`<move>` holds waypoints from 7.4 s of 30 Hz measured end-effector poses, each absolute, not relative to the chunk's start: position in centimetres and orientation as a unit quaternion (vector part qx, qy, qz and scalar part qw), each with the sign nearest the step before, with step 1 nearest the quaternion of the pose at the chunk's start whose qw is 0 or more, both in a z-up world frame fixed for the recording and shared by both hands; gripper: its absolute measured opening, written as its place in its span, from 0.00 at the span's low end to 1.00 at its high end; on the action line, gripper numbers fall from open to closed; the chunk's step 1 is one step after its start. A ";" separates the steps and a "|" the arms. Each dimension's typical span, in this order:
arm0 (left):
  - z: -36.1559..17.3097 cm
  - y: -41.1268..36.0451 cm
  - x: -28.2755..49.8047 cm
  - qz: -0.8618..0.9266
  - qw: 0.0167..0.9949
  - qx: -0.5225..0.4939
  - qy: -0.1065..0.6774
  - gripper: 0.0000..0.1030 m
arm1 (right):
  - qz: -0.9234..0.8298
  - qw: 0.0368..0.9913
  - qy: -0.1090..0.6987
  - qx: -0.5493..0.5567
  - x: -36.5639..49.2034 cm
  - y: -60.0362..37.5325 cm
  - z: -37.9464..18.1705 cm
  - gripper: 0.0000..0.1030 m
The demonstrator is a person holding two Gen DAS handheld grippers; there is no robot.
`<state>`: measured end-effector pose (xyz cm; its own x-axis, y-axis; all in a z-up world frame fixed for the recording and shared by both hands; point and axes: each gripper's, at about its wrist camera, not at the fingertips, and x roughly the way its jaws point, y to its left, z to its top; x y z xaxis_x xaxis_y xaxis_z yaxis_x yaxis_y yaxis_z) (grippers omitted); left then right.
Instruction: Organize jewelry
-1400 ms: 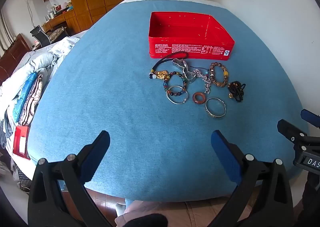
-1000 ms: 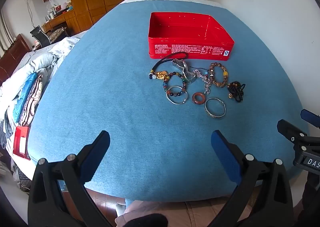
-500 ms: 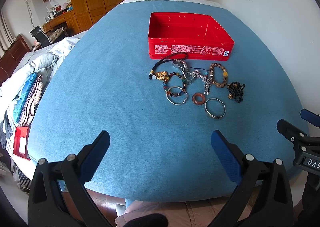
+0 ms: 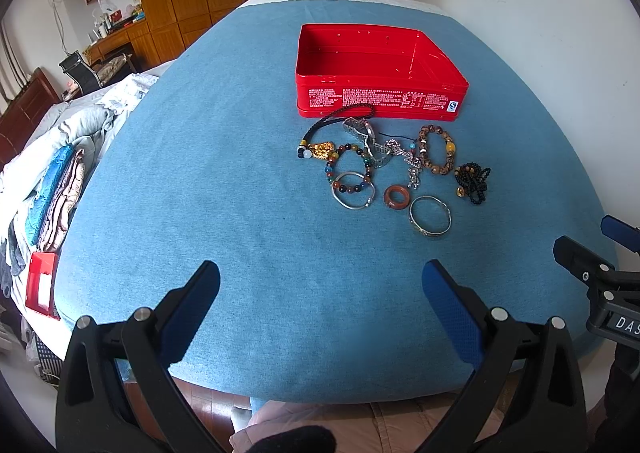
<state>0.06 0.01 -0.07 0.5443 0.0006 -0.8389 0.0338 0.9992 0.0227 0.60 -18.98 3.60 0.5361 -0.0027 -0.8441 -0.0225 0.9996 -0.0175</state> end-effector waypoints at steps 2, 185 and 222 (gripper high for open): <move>-0.1 0.0 0.1 -0.009 0.879 0.018 0.477 0.97 | 0.006 0.876 0.481 -0.013 0.6 -19.0 3.6 0.96; -0.9 2.5 31.0 -0.138 0.847 -0.140 0.495 0.21 | 0.116 0.835 0.535 0.051 31.9 -19.1 -1.2 0.23; -6.4 6.7 20.4 -0.083 0.802 -0.105 0.582 0.19 | 0.140 0.813 0.560 0.075 19.2 -20.7 -2.4 0.23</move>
